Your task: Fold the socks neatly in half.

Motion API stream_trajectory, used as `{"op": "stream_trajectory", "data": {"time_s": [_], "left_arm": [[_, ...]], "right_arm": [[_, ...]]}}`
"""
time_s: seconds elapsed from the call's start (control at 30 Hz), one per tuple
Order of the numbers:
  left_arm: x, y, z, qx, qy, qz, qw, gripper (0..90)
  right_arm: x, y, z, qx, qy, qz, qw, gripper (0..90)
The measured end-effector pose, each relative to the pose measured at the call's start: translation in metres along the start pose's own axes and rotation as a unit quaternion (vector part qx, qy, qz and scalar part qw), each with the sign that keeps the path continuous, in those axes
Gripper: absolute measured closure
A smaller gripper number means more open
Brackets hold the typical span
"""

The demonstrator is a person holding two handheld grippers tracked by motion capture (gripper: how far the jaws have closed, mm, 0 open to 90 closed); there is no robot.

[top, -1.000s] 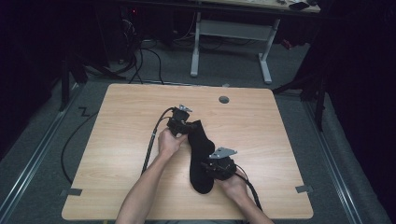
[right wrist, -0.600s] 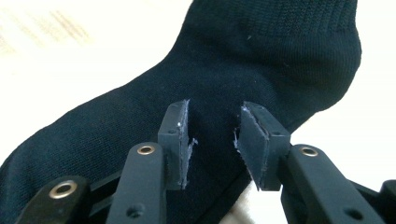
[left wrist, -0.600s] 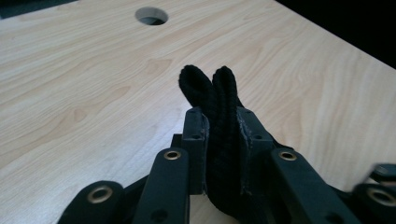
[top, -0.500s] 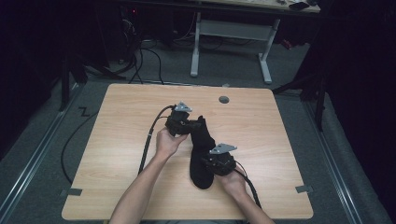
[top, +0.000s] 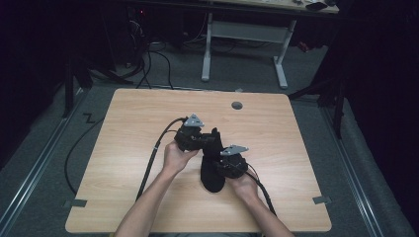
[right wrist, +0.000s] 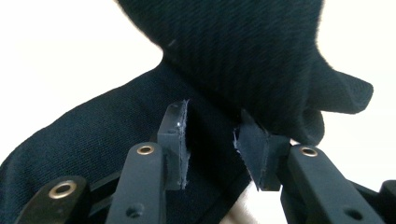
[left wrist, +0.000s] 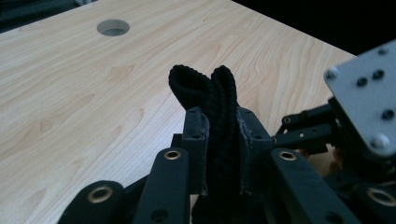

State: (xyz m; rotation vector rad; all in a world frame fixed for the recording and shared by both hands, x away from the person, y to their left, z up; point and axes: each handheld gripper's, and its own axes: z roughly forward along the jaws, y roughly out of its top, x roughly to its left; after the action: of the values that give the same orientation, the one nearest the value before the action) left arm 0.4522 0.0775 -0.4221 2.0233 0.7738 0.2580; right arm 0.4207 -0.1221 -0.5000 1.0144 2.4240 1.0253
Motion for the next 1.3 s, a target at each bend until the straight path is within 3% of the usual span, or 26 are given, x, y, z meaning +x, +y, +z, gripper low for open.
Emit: {"op": "stream_trajectory", "data": {"time_s": [0.17, 0.27, 0.5, 0.67, 0.8, 1.1, 1.23, 1.3], "left_arm": [[0.0, -0.005, 0.002, -0.004, 0.009, 0.001, 1.0, 76.2], [0.001, -0.006, 0.002, -0.007, 0.014, -0.004, 0.9999, 76.2], [0.001, -0.008, 0.005, -0.009, 0.019, -0.005, 0.9998, 76.2], [-0.003, -0.008, 0.005, -0.01, 0.016, 0.001, 0.9998, 76.2], [-0.009, -0.011, 0.0, -0.011, 0.019, 0.009, 0.9997, 76.2], [-0.027, -0.023, -0.002, 0.001, 0.033, 0.038, 0.9987, 75.8], [-0.025, -0.031, 0.002, 0.01, 0.041, 0.032, 0.9986, 75.6], [-0.023, -0.033, 0.002, 0.012, 0.043, 0.026, 0.9987, 75.6]], "right_arm": [[-0.004, 0.002, 0.0, -0.001, 0.001, 0.008, 1.0, 59.9], [-0.002, 0.001, -0.011, -0.013, 0.011, 0.014, 0.9998, 58.3], [0.008, -0.016, -0.038, -0.012, 0.029, -0.005, 0.9995, 56.7], [0.009, -0.022, -0.026, 0.017, 0.026, -0.007, 0.9995, 57.4], [0.007, -0.021, -0.021, 0.0, 0.014, 0.001, 0.9999, 58.4], [-0.001, -0.011, -0.011, 0.001, -0.006, 0.014, 0.9999, 58.5], [0.002, -0.011, -0.014, 0.003, -0.012, 0.009, 0.9999, 58.4], [0.004, -0.013, -0.023, -0.009, -0.008, 0.006, 0.9999, 58.0]]}}
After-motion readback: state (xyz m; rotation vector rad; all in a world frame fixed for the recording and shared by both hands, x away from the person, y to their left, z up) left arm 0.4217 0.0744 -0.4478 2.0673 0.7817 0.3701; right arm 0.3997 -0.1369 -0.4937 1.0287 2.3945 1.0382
